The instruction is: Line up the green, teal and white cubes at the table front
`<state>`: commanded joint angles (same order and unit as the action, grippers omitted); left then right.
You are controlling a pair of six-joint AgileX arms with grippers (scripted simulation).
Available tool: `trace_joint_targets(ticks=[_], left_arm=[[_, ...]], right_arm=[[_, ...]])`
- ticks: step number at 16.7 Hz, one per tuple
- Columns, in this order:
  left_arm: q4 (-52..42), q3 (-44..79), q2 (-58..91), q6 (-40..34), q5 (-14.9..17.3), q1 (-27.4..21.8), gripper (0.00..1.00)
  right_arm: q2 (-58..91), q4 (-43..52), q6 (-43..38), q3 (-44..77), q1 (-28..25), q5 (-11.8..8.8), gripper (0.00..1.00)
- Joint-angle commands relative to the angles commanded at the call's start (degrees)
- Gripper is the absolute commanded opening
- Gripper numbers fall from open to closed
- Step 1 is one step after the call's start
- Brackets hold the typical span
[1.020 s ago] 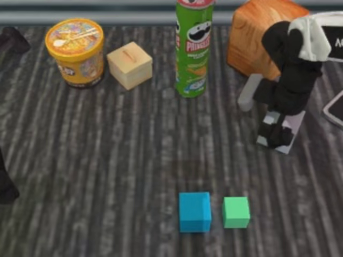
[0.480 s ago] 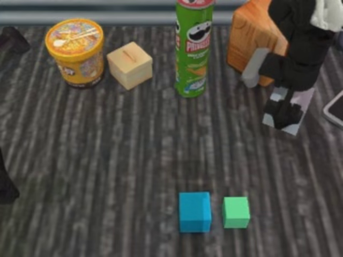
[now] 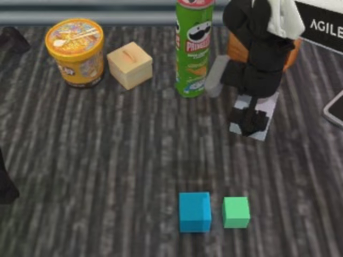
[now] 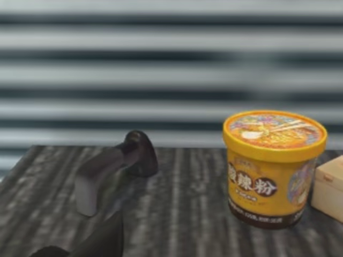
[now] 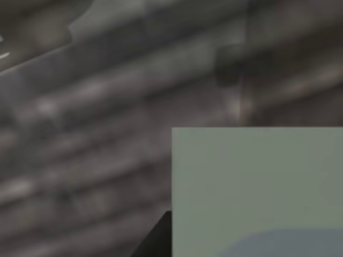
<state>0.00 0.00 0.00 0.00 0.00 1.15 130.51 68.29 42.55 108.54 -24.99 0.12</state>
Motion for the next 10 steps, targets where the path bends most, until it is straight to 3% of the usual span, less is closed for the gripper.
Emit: trace_joint_targets(ticks=[10], left_arm=[[0.00,0.00,0.00,0.00,0.00,0.00,1.00]], right_arm=[[4.54,6.70,-10.66,11.35,-31.00,-0.04,0.00]])
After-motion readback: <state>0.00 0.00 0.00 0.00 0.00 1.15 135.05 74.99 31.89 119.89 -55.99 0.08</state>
